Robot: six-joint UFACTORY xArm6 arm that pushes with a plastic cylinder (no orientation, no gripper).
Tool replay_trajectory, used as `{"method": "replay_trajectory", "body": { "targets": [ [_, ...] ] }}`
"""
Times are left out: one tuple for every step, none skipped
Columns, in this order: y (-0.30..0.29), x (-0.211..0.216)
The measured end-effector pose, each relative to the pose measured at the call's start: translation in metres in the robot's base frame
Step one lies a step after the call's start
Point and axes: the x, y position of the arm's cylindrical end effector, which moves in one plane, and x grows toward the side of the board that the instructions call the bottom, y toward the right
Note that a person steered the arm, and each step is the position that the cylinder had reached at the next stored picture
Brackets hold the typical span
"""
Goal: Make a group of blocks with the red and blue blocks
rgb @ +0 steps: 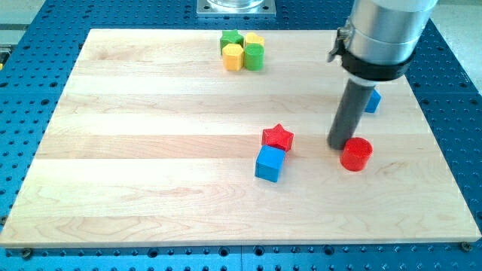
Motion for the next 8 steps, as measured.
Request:
{"method": "replay_trajectory", "body": {
  "targets": [
    [-0.007,0.044],
    [0.038,0.031],
    [0.087,-0.009],
    [0.095,0.027],
    [0.123,-0.002],
    [0.106,-0.024],
    [0.096,0.025],
    [-0.022,0.113]
  ]
}}
